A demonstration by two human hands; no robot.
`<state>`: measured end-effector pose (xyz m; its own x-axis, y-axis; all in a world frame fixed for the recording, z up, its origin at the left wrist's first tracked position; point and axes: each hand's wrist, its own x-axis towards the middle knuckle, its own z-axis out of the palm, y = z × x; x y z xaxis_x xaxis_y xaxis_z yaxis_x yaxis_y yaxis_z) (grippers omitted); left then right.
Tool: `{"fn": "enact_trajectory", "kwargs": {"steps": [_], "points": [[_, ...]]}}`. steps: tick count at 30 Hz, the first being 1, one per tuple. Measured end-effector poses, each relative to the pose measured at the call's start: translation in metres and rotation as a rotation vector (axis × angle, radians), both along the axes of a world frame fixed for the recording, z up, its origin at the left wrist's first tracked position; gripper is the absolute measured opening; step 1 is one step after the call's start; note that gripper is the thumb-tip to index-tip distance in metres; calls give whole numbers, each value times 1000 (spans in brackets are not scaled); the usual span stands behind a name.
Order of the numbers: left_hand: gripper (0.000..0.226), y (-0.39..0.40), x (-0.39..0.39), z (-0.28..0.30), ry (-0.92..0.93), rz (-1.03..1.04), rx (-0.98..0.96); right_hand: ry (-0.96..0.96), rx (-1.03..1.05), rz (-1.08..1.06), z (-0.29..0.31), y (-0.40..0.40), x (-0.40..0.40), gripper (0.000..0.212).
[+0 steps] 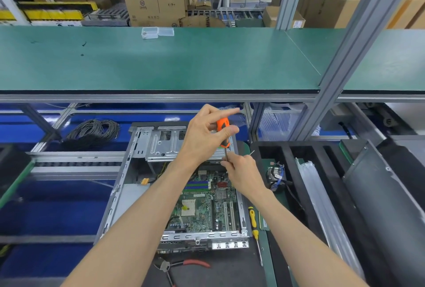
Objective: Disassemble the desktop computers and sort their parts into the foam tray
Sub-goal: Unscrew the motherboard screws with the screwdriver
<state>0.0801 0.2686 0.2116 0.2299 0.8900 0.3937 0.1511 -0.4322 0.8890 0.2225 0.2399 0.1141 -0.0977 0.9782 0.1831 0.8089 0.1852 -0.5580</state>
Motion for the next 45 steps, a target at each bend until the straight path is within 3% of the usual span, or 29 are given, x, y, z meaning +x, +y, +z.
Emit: {"fn": "enact_trajectory", "kwargs": {"steps": [4,9,15,20,25,28,31,36,45], "points": [[52,-1,-5,-1,74,-29,23,-20,-34,3,1,4,1,18],[43,5,-3,-2,158,142,12,-1,-68,16,4,3,2,15],[61,4,-7,-8,186,106,-11,-56,-97,29,10,4,1,17],[21,-8,-28,-38,4,240,-31,-98,-86,40,17,6,1,19],[30,-17,-35,-91,321,287,-287,-90,-73,34,23,9,-3,19],[23,-18,-32,-121,632,197,-366,-64,-95,36,24,9,-4,18],[23,-18,-22,-144,805,44,-386,-86,-104,39,22,7,-2,16],[26,-7,10,-171,931,-76,-352,-76,-88,-5,17,6,4,18],[17,6,39,-209,999,38,-306,-78,-98,-20,14,11,8,18]]}}
